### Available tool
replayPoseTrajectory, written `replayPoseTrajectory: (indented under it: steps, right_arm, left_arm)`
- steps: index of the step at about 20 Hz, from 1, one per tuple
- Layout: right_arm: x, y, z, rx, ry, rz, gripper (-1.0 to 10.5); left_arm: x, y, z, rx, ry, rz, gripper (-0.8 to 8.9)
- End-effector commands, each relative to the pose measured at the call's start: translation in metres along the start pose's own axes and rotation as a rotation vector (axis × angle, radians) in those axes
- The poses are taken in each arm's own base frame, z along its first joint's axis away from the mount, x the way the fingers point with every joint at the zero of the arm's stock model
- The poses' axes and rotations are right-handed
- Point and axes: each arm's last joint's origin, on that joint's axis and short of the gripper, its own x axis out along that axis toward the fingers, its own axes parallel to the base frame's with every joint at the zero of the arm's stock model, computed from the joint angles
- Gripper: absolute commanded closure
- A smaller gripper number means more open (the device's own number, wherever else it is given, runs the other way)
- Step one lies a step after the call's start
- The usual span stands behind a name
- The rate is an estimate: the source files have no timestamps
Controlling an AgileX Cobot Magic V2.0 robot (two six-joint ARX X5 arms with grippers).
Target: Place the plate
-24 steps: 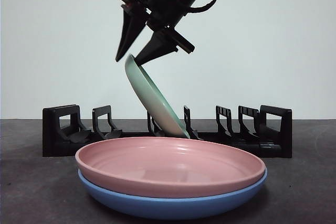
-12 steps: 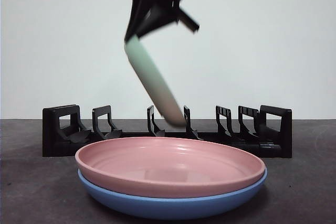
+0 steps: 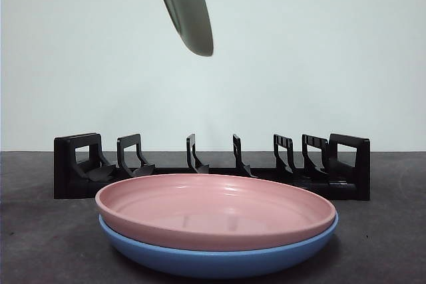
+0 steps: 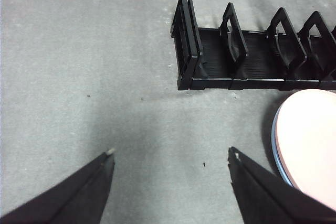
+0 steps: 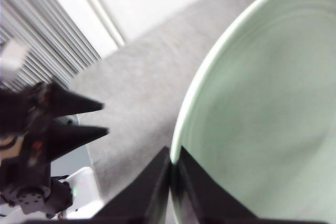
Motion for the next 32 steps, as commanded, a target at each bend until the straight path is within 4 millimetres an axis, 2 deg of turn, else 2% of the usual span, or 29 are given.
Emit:
replayPoseTrajectory:
  steps: [1, 4, 7, 11, 17, 21, 25, 32]
  right_arm:
    - [-0.004, 0.014, -0.026, -0.080, -0.090, -0.006, 9.4]
    - [-0.012, 0.027, -0.064, -0.121, -0.174, -0.016, 9.4]
    - [-0.018, 0.036, -0.103, -0.138, -0.148, -0.074, 9.4]
    - [-0.019, 0.046, -0.140, -0.268, 0.102, -0.185, 9.4]
    - [-0.014, 0.064, -0.168, -0.488, 0.351, -0.138, 9.4]
    - [0.010, 0.069, -0.185, -0.613, 0.503, -0.091, 9.4]
    - [0.038, 0.068, -0.196, -0.658, 0.619, -0.082, 9.4]
    - [0.064, 0.064, -0.207, -0.687, 0.723, -0.075, 9.4]
  left_arm:
    - [-0.001, -0.001, 0.002, -0.010, -0.010, -0.003, 4.74]
    - [-0.001, -0.001, 0.002, -0.032, -0.010, -0.003, 4.74]
    - [-0.001, -0.001, 0.002, -0.032, -0.010, -0.003, 4.74]
    - [-0.001, -0.001, 0.002, -0.044, -0.010, -0.003, 4.74]
    - [-0.001, -0.001, 0.002, -0.052, -0.010, -0.003, 4.74]
    - [-0.001, -0.001, 0.002, -0.052, -0.010, -0.003, 4.74]
    - [-0.001, -0.001, 0.002, -0.052, -0.010, -0.003, 4.74]
    - [-0.001, 0.000, 0.002, -0.046, -0.011, 0.000, 4.74]
